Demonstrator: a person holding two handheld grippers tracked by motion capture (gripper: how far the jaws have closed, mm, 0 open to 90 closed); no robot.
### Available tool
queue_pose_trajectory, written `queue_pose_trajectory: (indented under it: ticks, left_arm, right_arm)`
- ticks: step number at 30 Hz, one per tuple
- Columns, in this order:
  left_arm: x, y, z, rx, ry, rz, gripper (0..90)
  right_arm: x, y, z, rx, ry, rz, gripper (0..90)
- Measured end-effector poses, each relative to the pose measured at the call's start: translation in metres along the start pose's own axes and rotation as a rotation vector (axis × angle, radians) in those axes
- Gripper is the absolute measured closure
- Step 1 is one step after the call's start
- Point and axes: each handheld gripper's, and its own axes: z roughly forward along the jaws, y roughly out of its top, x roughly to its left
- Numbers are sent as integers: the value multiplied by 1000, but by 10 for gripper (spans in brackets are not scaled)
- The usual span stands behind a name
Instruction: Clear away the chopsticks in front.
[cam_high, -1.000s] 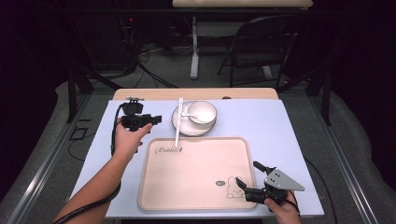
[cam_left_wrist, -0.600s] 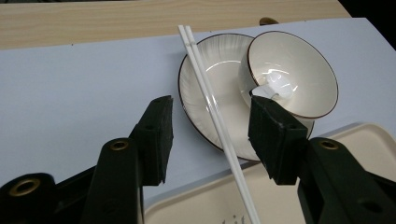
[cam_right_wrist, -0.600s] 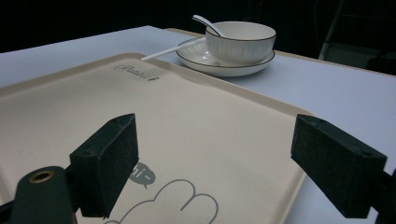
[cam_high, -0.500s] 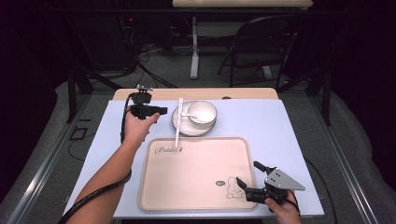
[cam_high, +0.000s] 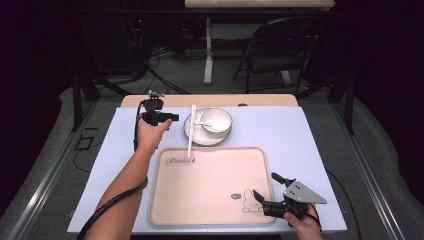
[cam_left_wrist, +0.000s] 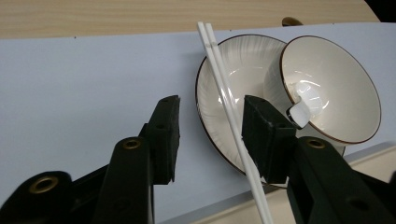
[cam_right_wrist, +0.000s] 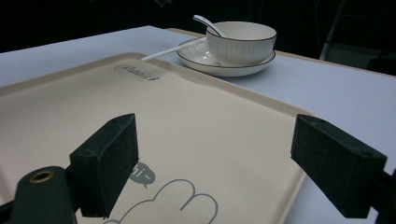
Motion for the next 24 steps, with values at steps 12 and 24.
queue_pose_trajectory:
  ticks: [12,24]
  left_arm:
    - [-3,-5,22,41,-2,-10,670]
    - [-11,1,49,50,-6,-24,746]
  right_arm:
    - [0,0,0,1,6,0,143]
    - [-2,1,-1,-9,7,5,143]
